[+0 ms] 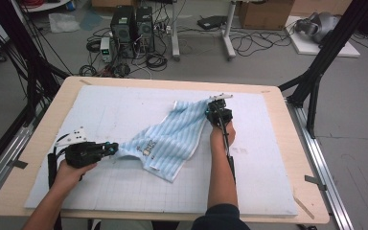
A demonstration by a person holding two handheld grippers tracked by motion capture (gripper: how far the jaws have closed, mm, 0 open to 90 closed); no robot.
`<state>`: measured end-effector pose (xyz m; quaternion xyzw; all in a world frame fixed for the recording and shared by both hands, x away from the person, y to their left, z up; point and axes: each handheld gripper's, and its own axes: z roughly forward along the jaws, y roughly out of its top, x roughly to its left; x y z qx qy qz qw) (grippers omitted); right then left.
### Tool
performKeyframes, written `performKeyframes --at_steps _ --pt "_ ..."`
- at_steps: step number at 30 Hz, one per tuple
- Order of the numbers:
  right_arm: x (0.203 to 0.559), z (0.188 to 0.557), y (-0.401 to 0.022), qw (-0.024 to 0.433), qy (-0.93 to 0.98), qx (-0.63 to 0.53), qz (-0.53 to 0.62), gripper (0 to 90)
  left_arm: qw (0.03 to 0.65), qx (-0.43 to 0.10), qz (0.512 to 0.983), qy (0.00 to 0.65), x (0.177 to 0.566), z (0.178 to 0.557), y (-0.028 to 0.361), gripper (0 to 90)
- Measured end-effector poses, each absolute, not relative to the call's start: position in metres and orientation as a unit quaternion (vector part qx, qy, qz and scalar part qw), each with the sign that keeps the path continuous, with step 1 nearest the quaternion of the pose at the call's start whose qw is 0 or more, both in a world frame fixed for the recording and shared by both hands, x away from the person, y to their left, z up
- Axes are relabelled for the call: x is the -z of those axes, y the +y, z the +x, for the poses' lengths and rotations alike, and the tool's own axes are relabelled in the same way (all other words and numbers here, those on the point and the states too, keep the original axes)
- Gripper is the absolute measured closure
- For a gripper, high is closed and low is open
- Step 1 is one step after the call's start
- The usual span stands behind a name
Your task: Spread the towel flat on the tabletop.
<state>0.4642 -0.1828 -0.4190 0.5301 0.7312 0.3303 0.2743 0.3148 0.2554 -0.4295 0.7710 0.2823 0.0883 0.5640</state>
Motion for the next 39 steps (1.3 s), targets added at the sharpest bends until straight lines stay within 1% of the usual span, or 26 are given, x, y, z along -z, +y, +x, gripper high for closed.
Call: performKeyframes --at_steps 2,3,5,7,9,13,18,20,23,26,28,30,31,32,34,36,39 --pt "0.419 0.467 -0.185 0.265 0.722 -0.338 0.542 84.4 0.555 -0.088 0.778 0.281 0.431 0.315 0.254 85.6" --pt "0.42 0.467 -0.186 0.261 0.722 -0.337 0.546 81.9 0.553 -0.088 0.78 0.28 0.431 0.316 0.255 85.2" --pt "0.423 0.465 -0.185 0.235 0.722 -0.34 0.555 67.9 0.553 -0.09 0.778 0.285 0.431 0.317 0.257 82.5" --pt "0.423 0.458 -0.185 0.234 0.72 -0.354 0.549 61.0 0.555 -0.097 0.771 0.297 0.43 0.317 0.26 74.4" --pt "0.42 0.449 -0.188 0.224 0.716 -0.374 0.545 55.3 0.558 -0.113 0.763 0.307 0.429 0.317 0.262 61.6" --pt "0.416 0.427 -0.193 0.211 0.725 -0.398 0.522 50.5 0.564 -0.129 0.751 0.318 0.427 0.317 0.265 52.5" --pt "0.42 0.397 -0.193 0.185 0.735 -0.415 0.503 45.9 0.562 -0.139 0.747 0.325 0.427 0.318 0.265 48.4" --pt "0.424 0.388 -0.19 0.168 0.748 -0.404 0.499 42.9 0.564 -0.142 0.745 0.327 0.427 0.318 0.264 47.4" --pt "0.434 0.375 -0.181 0.16 0.771 -0.389 0.479 41.6 0.564 -0.147 0.744 0.328 0.427 0.318 0.264 46.8" --pt "0.441 0.365 -0.169 0.14 0.778 -0.399 0.464 42.1 0.562 -0.152 0.743 0.331 0.428 0.318 0.264 46.1" --pt "0.442 0.361 -0.159 0.142 0.79 -0.39 0.452 44.1 0.56 -0.154 0.743 0.332 0.428 0.318 0.264 46.0" --pt "0.445 0.357 -0.148 0.153 0.808 -0.369 0.433 51.1 0.559 -0.155 0.743 0.334 0.428 0.318 0.264 46.0" --pt "0.446 0.355 -0.143 0.175 0.819 -0.354 0.417 55.3 0.559 -0.156 0.743 0.334 0.427 0.318 0.265 46.0" --pt "0.445 0.354 -0.142 0.173 0.825 -0.354 0.405 65.9 0.559 -0.157 0.742 0.335 0.427 0.318 0.265 46.0" --pt "0.444 0.352 -0.14 0.167 0.833 -0.354 0.391 80.9 0.558 -0.159 0.742 0.336 0.427 0.318 0.266 46.0" --pt "0.443 0.35 -0.142 0.166 0.837 -0.35 0.386 83.9 0.559 -0.159 0.741 0.337 0.426 0.317 0.267 46.0" --pt "0.443 0.346 -0.153 0.156 0.833 -0.357 0.392 84.4 0.561 -0.159 0.739 0.337 0.426 0.317 0.268 46.0"
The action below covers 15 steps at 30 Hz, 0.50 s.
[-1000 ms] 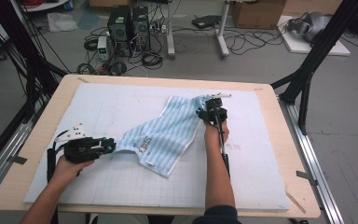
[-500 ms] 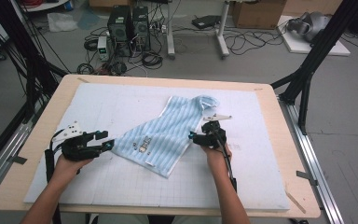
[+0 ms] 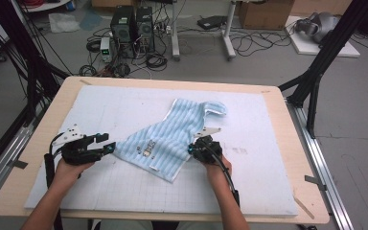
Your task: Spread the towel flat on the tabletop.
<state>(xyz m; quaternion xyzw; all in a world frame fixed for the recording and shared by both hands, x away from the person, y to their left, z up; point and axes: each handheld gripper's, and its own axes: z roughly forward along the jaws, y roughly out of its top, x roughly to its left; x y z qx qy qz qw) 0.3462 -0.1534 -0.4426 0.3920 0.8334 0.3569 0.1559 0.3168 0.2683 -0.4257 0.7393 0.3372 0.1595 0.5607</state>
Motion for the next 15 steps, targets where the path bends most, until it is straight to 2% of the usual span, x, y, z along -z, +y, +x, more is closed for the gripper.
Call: performKeyframes --at_steps 8,15 --pt "0.435 0.33 -0.2 0.173 0.821 -0.348 0.419 84.4 0.567 -0.163 0.733 0.339 0.424 0.317 0.27 45.5" --pt "0.436 0.324 -0.24 0.208 0.814 -0.305 0.448 83.5 0.562 -0.158 0.737 0.339 0.427 0.319 0.266 44.1"
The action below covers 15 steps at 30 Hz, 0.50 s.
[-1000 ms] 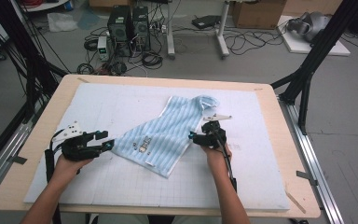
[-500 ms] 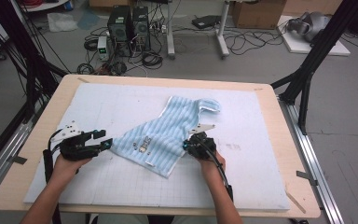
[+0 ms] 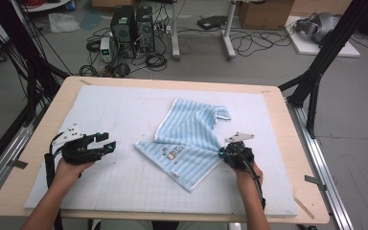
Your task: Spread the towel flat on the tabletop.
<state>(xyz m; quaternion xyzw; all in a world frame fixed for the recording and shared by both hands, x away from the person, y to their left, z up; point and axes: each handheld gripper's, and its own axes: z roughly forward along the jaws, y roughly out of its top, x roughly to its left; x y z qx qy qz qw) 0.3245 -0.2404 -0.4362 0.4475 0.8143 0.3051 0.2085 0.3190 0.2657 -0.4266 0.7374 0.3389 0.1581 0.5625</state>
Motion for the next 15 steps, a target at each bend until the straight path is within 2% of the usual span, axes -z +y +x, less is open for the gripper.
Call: performKeyframes --at_steps 1,9,12,15 --pt "0.437 0.324 -0.247 0.211 0.808 -0.31 0.455 80.7 0.562 -0.159 0.738 0.339 0.427 0.319 0.265 43.9" --pt "0.428 0.322 -0.259 0.218 0.759 -0.391 0.473 42.2 0.582 -0.147 0.726 0.335 0.421 0.336 0.242 40.7" --pt "0.424 0.321 -0.263 0.23 0.745 -0.405 0.478 34.1 0.584 -0.134 0.726 0.338 0.414 0.354 0.229 39.7" --pt "0.424 0.321 -0.266 0.229 0.741 -0.412 0.479 32.4 0.575 -0.124 0.733 0.342 0.41 0.372 0.213 38.9"
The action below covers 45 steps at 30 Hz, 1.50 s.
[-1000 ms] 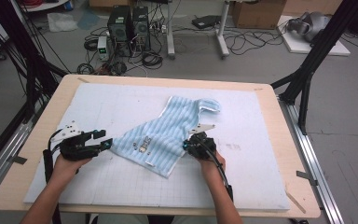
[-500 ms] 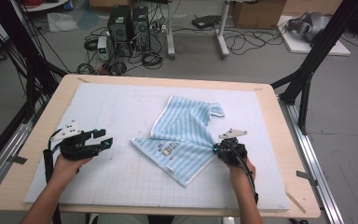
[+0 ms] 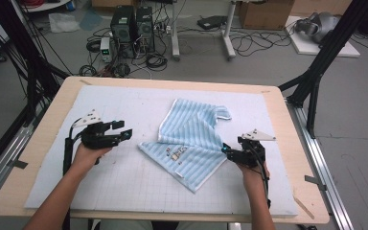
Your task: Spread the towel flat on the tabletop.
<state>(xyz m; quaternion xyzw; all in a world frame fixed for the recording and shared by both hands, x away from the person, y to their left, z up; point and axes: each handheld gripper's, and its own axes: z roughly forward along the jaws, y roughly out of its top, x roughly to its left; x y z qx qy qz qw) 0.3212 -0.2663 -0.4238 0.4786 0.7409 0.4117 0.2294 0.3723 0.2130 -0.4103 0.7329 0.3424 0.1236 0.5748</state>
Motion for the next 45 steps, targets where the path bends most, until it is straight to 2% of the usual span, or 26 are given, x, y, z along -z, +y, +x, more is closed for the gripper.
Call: performKeyframes --at_steps 7,16,22,24,25,26,27,28,30,36,45 --pt "0.424 0.321 -0.268 0.227 0.741 -0.417 0.476 31.8 0.551 -0.104 0.747 0.357 0.418 0.407 0.174 38.5" --pt "0.425 0.322 -0.27 0.217 0.733 -0.43 0.48 31.8 0.478 -0.096 0.799 0.351 0.43 0.445 0.12 39.8" --pt "0.426 0.321 -0.272 0.214 0.732 -0.435 0.478 31.8 0.43 -0.107 0.835 0.325 0.445 0.454 0.096 46.0" --pt "0.427 0.321 -0.274 0.212 0.731 -0.435 0.482 31.8 0.417 -0.114 0.844 0.316 0.449 0.453 0.093 51.4" --pt "0.427 0.321 -0.274 0.211 0.73 -0.436 0.482 31.8 0.409 -0.128 0.848 0.31 0.448 0.453 0.092 55.0" --pt "0.427 0.321 -0.274 0.21 0.729 -0.436 0.484 31.8 0.42 -0.111 0.847 0.307 0.447 0.453 0.094 65.5" --pt "0.427 0.32 -0.275 0.21 0.729 -0.436 0.484 31.8 0.418 -0.111 0.85 0.299 0.448 0.453 0.093 82.8" --pt "0.427 0.32 -0.275 0.21 0.729 -0.436 0.484 31.8 0.415 -0.117 0.854 0.291 0.448 0.452 0.092 84.5" --pt "0.427 0.321 -0.274 0.21 0.731 -0.436 0.482 31.9 0.414 -0.125 0.853 0.293 0.447 0.453 0.093 86.2" --pt "0.428 0.321 -0.271 0.208 0.734 -0.434 0.48 31.9 0.421 -0.15 0.824 0.35 0.445 0.464 0.115 86.8" --pt "0.43 0.321 -0.27 0.204 0.735 -0.434 0.48 31.9 0.423 -0.183 0.773 0.437 0.436 0.476 0.174 86.8"
